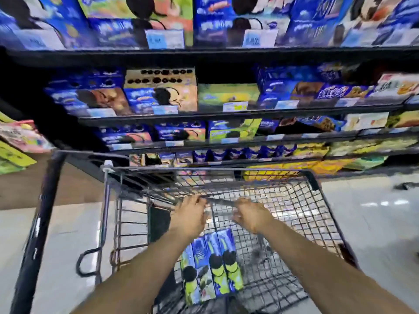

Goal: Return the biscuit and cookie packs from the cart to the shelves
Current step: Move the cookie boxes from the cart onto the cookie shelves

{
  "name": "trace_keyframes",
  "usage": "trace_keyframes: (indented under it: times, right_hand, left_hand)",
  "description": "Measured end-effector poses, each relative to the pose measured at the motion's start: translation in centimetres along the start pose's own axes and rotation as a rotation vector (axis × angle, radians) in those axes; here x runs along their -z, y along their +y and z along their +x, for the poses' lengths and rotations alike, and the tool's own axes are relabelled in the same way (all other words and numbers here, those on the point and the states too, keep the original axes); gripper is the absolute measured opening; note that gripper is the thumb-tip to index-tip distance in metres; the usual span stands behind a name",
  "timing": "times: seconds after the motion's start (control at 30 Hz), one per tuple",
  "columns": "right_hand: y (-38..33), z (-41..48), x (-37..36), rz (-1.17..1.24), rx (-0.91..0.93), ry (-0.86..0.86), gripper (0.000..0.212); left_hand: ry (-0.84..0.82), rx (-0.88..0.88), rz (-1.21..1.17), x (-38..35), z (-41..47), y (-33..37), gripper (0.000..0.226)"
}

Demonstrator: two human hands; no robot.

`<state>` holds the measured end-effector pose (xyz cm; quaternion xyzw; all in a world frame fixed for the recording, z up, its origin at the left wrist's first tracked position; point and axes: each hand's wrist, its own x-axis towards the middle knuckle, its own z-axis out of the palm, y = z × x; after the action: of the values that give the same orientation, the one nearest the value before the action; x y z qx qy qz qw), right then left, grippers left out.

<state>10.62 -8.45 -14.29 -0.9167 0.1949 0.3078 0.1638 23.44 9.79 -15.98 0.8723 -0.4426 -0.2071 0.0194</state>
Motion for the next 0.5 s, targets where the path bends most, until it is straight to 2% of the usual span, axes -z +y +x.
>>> trace_keyframes:
  times: [0.13,0.27,0.37,0.5]
  right_hand:
    - [1.8,4.5,-7.1,-0.061,0.036,-0.158,0.058]
    - [2.6,8.8,-12.0,-0.032,0.096,-0.289,0.076]
    - [3.4,11.2,-14.8,0.034,0.115,-0.349,0.083]
    - [4.1,13.6,-17.1,0.055,0.083,-0.427,0.092]
  left_hand:
    - [-0.186,0.106,-0.01,-9.8,-0.1,-0.6,0.05]
    - [-0.29,0.147,-0.071,-17.0,-0.5,-1.1,0.068]
    - [-0.346,0.133,-0.084,-21.3,-0.6,-1.1,0.089]
    - [-0.387,0.128,-0.098,-24.4,-0.4,-0.7,0.103]
